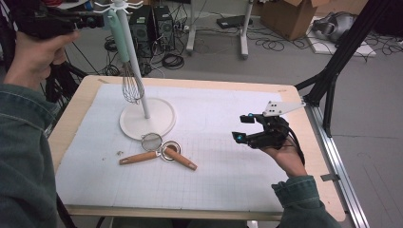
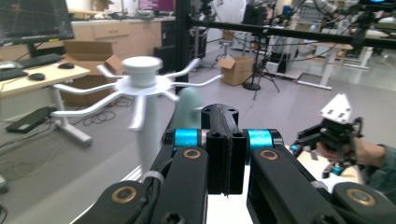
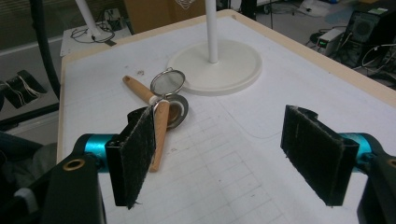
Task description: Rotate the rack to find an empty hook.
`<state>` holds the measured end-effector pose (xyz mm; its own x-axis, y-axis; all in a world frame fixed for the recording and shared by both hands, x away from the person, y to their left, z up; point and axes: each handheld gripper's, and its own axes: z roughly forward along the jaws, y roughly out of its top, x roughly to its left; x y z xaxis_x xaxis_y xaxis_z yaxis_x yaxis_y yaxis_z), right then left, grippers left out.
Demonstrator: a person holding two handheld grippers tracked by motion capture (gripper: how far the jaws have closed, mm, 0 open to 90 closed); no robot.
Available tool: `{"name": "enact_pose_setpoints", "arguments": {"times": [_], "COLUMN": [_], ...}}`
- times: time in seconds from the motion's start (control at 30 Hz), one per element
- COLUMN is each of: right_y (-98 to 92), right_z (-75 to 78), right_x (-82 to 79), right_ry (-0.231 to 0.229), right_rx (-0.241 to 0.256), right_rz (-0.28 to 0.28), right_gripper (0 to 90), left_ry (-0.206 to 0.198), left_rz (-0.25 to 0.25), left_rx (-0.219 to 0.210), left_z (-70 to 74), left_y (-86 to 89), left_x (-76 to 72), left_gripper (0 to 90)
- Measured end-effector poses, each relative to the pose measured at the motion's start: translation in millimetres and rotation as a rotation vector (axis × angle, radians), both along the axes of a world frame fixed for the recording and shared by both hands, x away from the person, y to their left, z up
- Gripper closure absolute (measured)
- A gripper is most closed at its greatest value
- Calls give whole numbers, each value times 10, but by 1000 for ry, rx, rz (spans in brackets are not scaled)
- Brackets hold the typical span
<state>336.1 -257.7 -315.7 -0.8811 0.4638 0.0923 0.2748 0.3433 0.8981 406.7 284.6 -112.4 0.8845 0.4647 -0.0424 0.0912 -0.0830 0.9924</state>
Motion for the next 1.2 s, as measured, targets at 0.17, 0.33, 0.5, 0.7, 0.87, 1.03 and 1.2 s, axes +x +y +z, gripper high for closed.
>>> {"name": "enact_pose_setpoints", "arguments": {"times": [0.17, 0.33, 0.5, 0.7, 0.87, 1.03, 1.2], "right_y": [18, 51, 68, 67, 35, 16, 8], "right_z": [11, 28, 57, 72, 81, 85, 89], "right_x": [-8, -16, -36, -25, -31, -37, -36], "right_ry": [0, -10, -17, -21, -32, -27, -32], "right_rx": [1, 6, 14, 15, 21, 19, 21], "right_rz": [-5, -1, 5, 6, 1, -5, -4], "right_gripper": [258, 257, 257, 258, 257, 257, 257], "left_ry": [-13, -11, -7, 1, -4, -2, 8], "left_rz": [-19, -34, -37, -8, 2, 12, 46], "left_rx": [7, 18, 8, 2, -3, -2, -8], "left_z": [18, 24, 3, -19, -22, -24, -22], "left_y": [-116, -274, -364, -353, -331, -265, -179], "left_x": [-88, -68, 0, 76, 103, 118, 126], "left_gripper": [896, 896, 896, 896, 896, 896, 896]}}
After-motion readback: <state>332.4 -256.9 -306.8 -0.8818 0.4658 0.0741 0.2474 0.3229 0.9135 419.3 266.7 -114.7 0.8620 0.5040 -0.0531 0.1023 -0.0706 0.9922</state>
